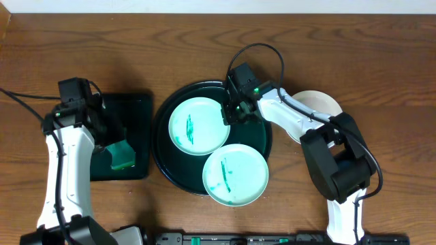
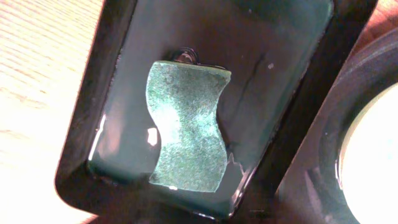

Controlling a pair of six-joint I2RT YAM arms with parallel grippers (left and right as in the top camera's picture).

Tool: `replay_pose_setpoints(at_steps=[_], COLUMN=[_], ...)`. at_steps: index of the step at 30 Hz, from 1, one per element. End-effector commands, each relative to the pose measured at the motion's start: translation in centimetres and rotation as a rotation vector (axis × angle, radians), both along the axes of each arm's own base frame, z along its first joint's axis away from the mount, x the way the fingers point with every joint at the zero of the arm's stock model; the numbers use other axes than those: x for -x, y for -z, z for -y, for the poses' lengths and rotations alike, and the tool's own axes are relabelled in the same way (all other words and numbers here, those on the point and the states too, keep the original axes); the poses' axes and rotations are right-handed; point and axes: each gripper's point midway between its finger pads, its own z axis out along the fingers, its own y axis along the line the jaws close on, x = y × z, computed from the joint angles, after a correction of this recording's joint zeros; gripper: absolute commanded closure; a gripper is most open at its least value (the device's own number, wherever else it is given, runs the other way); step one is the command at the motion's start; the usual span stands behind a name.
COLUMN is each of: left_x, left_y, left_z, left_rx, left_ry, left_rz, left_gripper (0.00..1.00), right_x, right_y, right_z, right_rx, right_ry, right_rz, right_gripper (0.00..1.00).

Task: Clean dirty plates on tray and stack at the side
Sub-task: 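Grasp the green sponge from the basin with the left gripper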

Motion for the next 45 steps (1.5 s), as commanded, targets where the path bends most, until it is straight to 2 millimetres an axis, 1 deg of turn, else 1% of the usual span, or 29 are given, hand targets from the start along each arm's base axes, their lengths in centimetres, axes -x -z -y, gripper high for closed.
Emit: replay_pose_setpoints(at_steps=[1,5,9,13,14,16,18,19,22,25,27,32,37,41,43,45], left_x=[0.3,0.9,0.8,0.7,0.8,0.9,0.9,0.9,0.8,0.6,0.3,-0.3,-0.2,0.3,0.2,-0.2], left_y=[1.9,4.9,7.6,9.7,10.1,10.6,10.7,10.7,10.7,10.3,9.5,6.6,3.5,1.9,1.0,-0.2], left_z=[0.2,0.4,0.3,0.3,0.3,0.4,0.4,0.4,0.3,0.4,0.4,0.3,0.3,0.5,0.8,1.6], left_rx=[0.025,0.05,0.07,0.084,0.087,0.09,0.091,0.091,0.09,0.092,0.092,0.076,0.052,0.045,0.056,0.094], left_ry=[-0.01,-0.011,-0.007,-0.007,-0.007,-0.007,-0.007,-0.007,-0.007,-0.007,-0.006,-0.005,-0.004,-0.016,-0.015,-0.001], left_rz=[-0.055,-0.159,-0.229,-0.275,-0.285,-0.298,-0.302,-0.301,-0.298,-0.289,-0.272,-0.194,-0.112,-0.078,-0.048,0.007], left_gripper=[0.37,0.38,0.5,0.55,0.58,0.68,0.88,0.93,0.93,0.93,0.93,0.93,0.93,0.93,0.93,0.93], right_x=[-0.8,-0.8,-0.8,-0.8,-0.8,-0.8,-0.8,-0.8,-0.8,-0.8,-0.8,-0.8,-0.8,-0.8,-0.8,-0.8], right_y=[-0.2,-0.2,-0.2,-0.2,-0.2,-0.2,-0.2,-0.2,-0.2,-0.2,-0.2,-0.2,-0.2,-0.2,-0.2,-0.2], right_z=[0.0,0.0,0.0,0.0,0.0,0.0,0.0,0.0,0.0,0.0,0.0,0.0,0.0,0.0,0.0,0.0], right_rx=[-0.017,-0.016,-0.016,-0.016,-0.016,-0.016,-0.016,-0.016,-0.016,-0.016,-0.016,-0.016,-0.016,-0.017,-0.016,-0.017], right_ry=[0.005,0.005,0.005,0.005,0.005,0.005,0.005,0.005,0.005,0.005,0.005,0.005,0.006,0.006,0.005,0.006], right_rz=[0.003,0.002,0.002,0.001,0.001,0.001,0.001,0.001,0.002,0.002,0.002,0.002,0.002,0.002,0.002,0.002], right_gripper=[0.99,0.99,0.99,0.99,0.99,0.99,0.99,0.99,0.99,0.99,0.99,0.99,0.99,0.99,0.99,0.99])
